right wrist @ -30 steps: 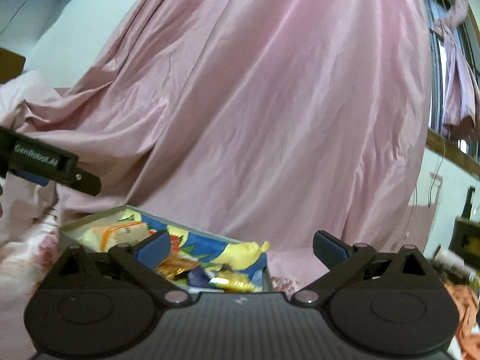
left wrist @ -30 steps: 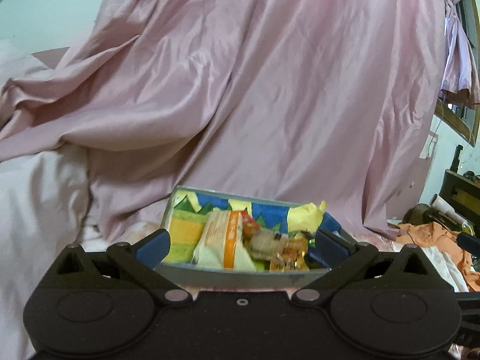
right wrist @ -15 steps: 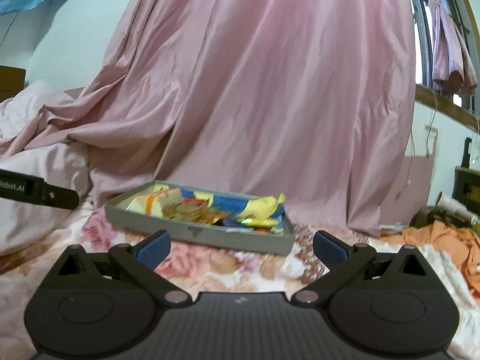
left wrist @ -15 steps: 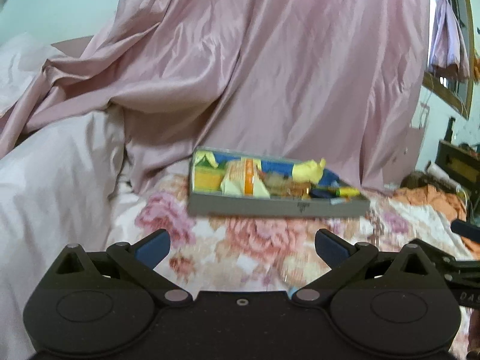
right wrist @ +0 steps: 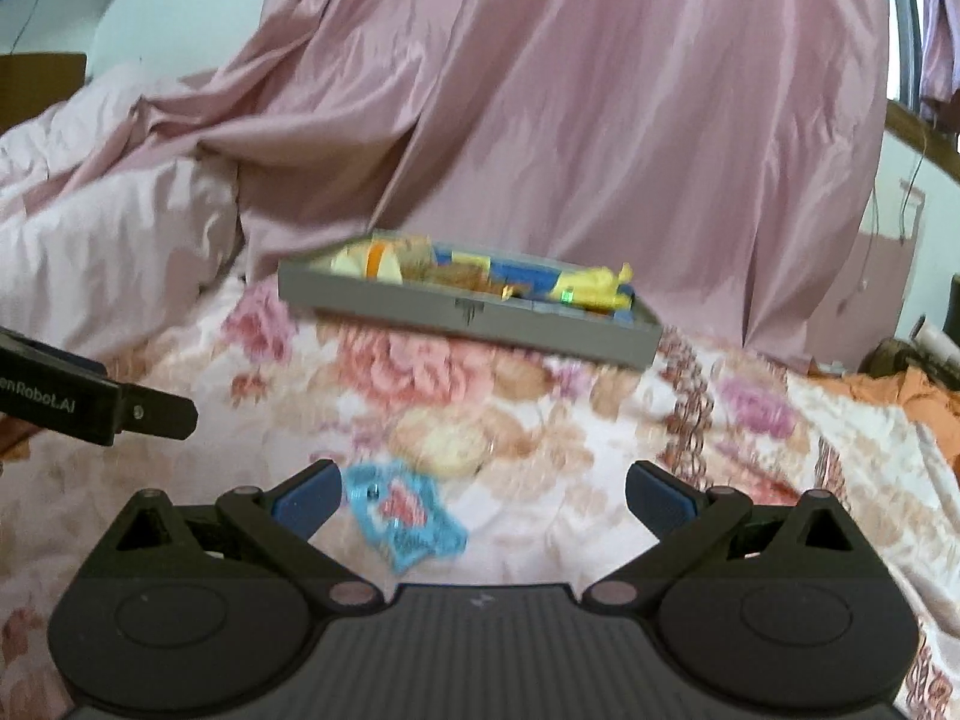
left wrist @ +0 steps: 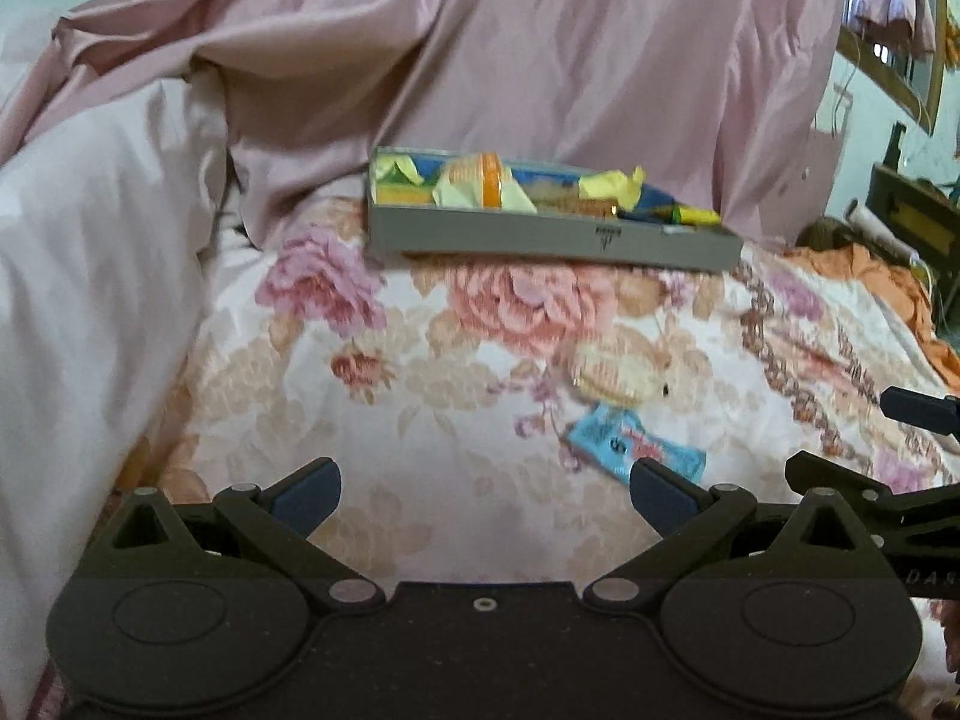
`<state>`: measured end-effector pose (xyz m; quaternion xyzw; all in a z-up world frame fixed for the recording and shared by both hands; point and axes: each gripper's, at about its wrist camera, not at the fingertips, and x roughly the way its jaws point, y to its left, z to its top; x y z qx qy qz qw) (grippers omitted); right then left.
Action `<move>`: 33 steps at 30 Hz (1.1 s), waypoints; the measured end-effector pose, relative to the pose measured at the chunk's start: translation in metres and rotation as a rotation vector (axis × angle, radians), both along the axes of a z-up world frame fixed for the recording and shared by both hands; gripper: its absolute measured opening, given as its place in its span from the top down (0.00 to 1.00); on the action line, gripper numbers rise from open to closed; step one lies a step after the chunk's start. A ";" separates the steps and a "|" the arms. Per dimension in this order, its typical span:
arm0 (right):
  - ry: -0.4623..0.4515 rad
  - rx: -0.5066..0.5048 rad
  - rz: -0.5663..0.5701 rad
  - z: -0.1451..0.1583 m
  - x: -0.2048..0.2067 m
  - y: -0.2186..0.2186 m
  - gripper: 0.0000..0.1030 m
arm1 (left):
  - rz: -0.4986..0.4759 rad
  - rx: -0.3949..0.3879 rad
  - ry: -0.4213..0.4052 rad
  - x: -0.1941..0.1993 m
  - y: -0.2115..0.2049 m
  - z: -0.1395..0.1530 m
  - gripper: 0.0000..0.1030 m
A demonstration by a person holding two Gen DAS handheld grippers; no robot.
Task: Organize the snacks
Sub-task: 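Withdraw both tools from the tray toward the blue packet and round cracker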
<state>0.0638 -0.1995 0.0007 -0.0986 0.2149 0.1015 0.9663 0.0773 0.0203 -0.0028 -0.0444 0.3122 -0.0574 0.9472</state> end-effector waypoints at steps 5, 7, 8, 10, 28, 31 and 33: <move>0.053 0.000 -0.013 -0.012 0.006 -0.001 0.00 | -0.013 0.013 0.025 0.007 0.000 -0.011 0.01; 0.067 -0.003 -0.016 -0.015 0.009 -0.001 0.00 | -0.020 0.028 0.022 0.009 0.000 -0.016 0.01; 0.072 -0.004 -0.017 -0.016 0.010 -0.001 0.00 | -0.026 0.036 0.022 0.010 -0.001 -0.018 0.01; 0.085 -0.006 -0.019 -0.019 0.013 -0.002 0.00 | -0.032 0.050 0.031 0.014 -0.002 -0.023 0.01; 0.219 -0.047 -0.016 -0.055 0.048 0.000 0.00 | -0.102 0.019 0.007 0.048 0.008 -0.050 0.01; 0.244 -0.060 0.020 -0.060 0.056 0.006 0.00 | -0.123 0.067 -0.044 0.051 0.011 -0.048 0.01; 0.266 -0.043 0.040 -0.060 0.065 0.009 0.00 | -0.137 0.093 -0.063 0.055 0.013 -0.047 0.01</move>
